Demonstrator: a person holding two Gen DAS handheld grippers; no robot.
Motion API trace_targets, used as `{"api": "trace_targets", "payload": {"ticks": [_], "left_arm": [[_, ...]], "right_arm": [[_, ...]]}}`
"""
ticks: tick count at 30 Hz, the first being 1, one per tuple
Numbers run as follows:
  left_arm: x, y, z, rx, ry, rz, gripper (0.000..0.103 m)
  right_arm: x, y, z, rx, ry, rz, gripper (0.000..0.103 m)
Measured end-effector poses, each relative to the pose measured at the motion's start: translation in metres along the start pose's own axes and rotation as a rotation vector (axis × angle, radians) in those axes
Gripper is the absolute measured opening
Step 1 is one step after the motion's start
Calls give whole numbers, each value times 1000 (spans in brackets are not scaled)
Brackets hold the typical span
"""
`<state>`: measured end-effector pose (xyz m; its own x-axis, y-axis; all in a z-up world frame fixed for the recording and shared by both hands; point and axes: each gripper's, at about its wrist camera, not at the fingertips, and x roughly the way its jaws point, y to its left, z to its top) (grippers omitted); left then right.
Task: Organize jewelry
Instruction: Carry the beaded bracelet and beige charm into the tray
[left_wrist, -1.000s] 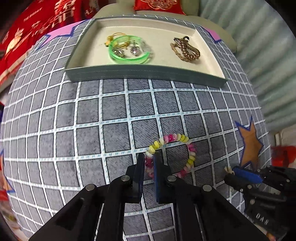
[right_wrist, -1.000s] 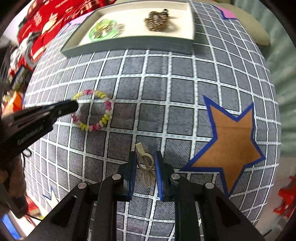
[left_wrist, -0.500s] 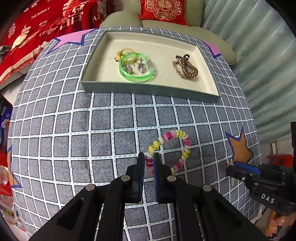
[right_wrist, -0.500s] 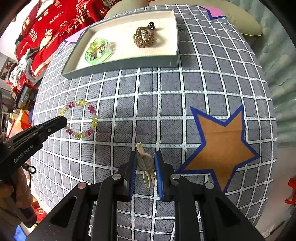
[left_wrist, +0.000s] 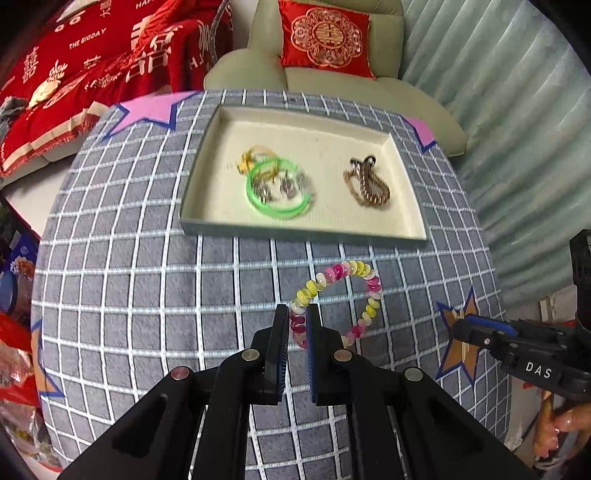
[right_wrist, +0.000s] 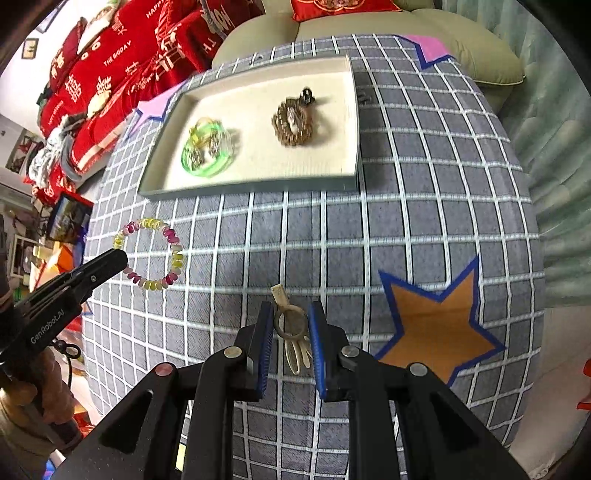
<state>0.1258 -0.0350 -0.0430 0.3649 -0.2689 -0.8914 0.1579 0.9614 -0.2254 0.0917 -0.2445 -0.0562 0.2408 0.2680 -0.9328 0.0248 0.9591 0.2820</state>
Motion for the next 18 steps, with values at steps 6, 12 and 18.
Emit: {"api": "trace_targets", "payload": {"ticks": [6,12,18], "left_arm": [[-6,2,25,4,-45,8,19],[-2,8,55,-5,-80,22,19],[15,12,80,-8,-90,51,19]], "right_arm": [[-9,-2,32,-5,-31,17,21],[-11,-1,69,-16,-65,30,21],[4,3,107,-12,-69,52,21]]}}
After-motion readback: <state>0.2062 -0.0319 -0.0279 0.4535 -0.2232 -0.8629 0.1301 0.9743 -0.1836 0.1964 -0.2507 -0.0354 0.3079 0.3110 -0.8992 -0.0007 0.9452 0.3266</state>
